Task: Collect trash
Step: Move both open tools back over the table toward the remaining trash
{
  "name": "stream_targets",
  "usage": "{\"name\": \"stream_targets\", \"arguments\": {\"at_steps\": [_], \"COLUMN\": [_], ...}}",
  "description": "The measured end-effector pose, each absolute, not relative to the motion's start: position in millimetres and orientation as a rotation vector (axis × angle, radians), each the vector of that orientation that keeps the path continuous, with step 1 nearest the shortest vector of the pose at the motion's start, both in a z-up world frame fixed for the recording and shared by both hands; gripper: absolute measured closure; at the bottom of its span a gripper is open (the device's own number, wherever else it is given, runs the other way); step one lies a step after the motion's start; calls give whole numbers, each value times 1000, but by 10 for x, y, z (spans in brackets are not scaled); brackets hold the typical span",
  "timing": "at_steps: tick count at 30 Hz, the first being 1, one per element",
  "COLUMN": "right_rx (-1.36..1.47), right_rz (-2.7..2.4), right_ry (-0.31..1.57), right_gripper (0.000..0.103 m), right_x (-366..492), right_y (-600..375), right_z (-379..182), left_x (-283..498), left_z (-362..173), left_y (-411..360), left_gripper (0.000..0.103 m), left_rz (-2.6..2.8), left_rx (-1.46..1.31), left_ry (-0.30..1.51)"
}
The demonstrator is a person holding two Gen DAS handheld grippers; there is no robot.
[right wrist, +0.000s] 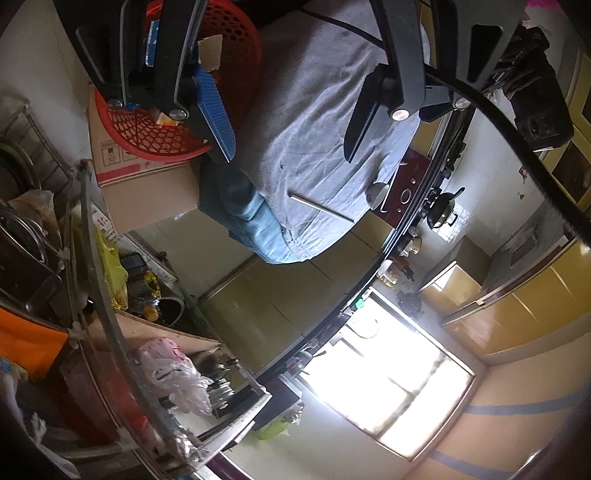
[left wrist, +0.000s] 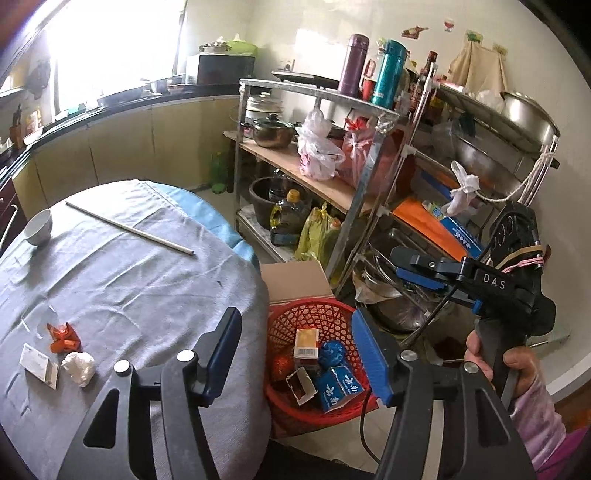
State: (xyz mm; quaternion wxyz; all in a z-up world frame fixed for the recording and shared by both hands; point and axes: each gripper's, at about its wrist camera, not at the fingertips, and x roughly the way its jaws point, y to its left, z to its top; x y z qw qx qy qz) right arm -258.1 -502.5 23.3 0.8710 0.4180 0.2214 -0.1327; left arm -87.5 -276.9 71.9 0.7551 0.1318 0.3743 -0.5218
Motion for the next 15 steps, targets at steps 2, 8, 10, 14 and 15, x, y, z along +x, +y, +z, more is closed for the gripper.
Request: {"name": "stream_targets", "arguments": {"at_steps": [2, 8, 10, 14, 15], "right_rx": [863, 825, 813, 787, 778], "right_rz": [-271, -247, -239, -221, -215], "right_ry": [465, 479, 483, 491, 494], "right_gripper": [38, 38, 38, 38, 38], "right_x": [-2532, -2386, -2342, -2230, -2201], "right_y": [-4970, -4819, -4766, -4646, -4610], "right_z": [268, 370, 405, 492, 514], "left_x": [-842, -736, -694, -623, -606], "left_z": [738, 778, 786, 813, 823], "left_y": [-2694, -2464, -2375, -2201, -2150], "left_gripper": [39, 37, 37, 37, 37], "left_rz": [-1134, -1112, -1101, -1080, -1072], "left_rx": [272, 226, 208, 175, 167], "left_ry": [815, 811, 811, 800, 795]}}
